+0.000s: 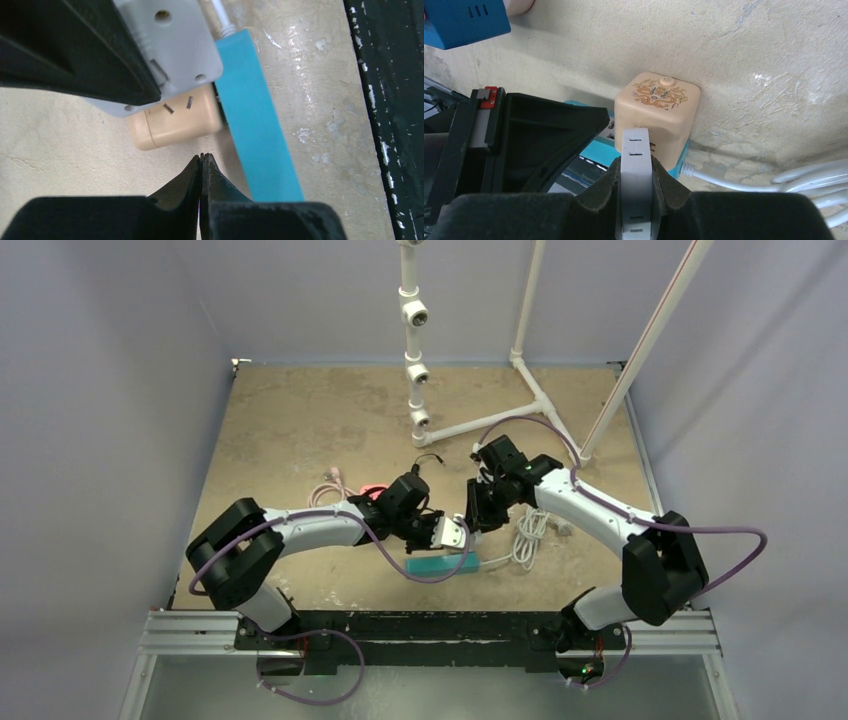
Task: Insert the plug
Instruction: Insert the plug into the socket.
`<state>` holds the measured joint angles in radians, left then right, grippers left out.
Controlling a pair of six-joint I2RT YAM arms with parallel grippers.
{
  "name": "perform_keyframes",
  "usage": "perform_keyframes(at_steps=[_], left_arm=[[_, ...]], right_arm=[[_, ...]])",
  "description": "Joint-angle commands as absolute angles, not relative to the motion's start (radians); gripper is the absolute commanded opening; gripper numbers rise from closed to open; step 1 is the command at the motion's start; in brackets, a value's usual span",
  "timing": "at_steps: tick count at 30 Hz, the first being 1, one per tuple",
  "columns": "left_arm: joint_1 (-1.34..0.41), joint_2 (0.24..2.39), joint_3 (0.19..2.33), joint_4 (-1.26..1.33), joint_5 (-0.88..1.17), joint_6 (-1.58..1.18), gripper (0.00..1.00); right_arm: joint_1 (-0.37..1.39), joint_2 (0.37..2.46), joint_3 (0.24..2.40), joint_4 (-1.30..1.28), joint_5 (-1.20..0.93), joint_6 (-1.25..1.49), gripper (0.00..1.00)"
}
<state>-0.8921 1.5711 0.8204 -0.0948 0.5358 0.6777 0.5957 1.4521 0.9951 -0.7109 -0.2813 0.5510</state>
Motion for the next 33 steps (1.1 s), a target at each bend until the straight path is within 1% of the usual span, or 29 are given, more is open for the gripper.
perform_keyframes(at_steps=[1, 9, 16, 25, 33], left_arm=[[-0.889, 1.589, 0.823, -0.056, 0.521, 0.702, 0.0], [-0.862, 1.565, 0.903, -0.119, 0.534, 0.708, 0.0], [-0.854, 1.531, 0.976, -0.204, 0.639, 0.675, 0.0], [-0.867, 1.656, 1.025, -0.214, 0.77, 0.76, 0.0], [-0.872, 1.725, 1.042, -0.219, 0.77, 0.809, 0.0]], right_arm=[[0.606, 1.469, 0.925, -0.855, -0.202, 0.531, 0.0], [0.606, 1.426, 0.877, -0.796, -0.237, 0.551, 0.0], [0.606, 1.384, 0.845, -0.729, -0.253, 0.552, 0.0], [0.587, 1.353, 0.834, -0.698, -0.264, 0.53, 0.0], [0.571, 1.354, 0.835, -0.698, -0.284, 0.515, 0.0]])
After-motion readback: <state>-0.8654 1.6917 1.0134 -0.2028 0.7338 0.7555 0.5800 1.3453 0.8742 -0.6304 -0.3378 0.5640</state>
